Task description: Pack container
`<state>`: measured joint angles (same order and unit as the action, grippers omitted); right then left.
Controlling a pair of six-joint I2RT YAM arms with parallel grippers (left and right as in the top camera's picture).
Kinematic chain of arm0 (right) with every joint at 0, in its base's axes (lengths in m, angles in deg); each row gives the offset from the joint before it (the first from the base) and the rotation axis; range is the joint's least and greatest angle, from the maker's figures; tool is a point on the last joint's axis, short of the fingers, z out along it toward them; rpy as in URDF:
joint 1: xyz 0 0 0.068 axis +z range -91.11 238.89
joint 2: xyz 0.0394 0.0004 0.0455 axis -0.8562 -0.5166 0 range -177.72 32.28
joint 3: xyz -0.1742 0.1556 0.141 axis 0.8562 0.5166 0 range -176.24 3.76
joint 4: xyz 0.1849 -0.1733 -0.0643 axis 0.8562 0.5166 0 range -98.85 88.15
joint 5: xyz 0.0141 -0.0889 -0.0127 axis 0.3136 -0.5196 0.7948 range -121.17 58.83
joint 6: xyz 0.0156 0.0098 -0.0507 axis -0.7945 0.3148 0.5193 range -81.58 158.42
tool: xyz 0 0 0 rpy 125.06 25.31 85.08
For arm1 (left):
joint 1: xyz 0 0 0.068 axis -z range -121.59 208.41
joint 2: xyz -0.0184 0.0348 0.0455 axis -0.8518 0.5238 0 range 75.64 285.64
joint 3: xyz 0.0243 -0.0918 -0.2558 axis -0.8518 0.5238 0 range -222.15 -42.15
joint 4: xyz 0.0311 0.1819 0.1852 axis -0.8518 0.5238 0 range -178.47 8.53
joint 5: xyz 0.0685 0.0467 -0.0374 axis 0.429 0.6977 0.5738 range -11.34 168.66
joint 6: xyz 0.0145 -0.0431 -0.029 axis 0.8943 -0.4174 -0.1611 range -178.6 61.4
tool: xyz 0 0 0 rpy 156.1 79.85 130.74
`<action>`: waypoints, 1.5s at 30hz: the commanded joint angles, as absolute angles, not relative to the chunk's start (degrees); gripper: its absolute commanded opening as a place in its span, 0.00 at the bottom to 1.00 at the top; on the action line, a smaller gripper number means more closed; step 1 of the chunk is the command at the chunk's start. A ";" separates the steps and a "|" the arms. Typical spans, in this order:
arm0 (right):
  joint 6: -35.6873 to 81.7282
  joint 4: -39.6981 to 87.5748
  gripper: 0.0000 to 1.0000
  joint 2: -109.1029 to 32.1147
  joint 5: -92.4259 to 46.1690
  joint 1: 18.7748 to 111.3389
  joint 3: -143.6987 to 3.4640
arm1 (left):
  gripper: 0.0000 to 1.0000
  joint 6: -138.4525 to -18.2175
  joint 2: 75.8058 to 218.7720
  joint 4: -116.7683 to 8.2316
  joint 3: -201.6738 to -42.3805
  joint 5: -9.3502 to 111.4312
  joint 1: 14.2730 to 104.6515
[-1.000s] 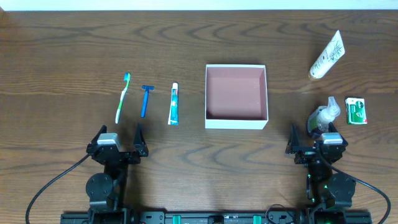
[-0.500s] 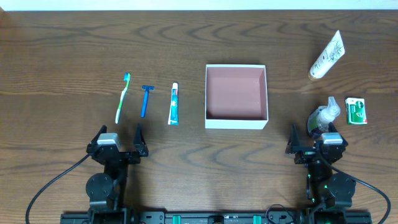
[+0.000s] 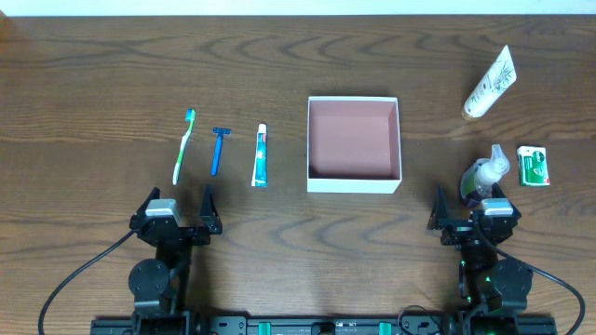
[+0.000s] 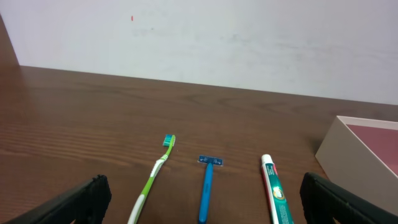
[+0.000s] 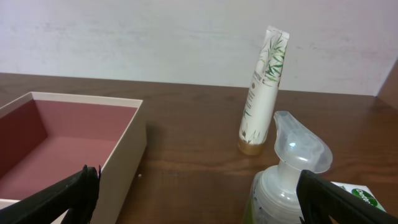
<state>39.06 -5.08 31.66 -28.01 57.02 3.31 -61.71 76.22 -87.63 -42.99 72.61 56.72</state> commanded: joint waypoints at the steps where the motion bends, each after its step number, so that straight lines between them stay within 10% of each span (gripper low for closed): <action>1: 38.69 -5.19 0.99 31.96 -28.19 57.42 3.44 | 0.98 -61.19 75.87 -85.03 -42.38 71.59 57.00; 29: 30.52 -35.74 0.99 31.94 -16.15 57.42 -0.91 | 0.98 -61.19 75.87 -85.03 -42.38 71.59 57.00; 45: 44.96 25.44 0.99 1.32 -31.82 57.40 -46.02 | 0.98 -61.19 75.87 -85.03 -42.38 71.59 57.00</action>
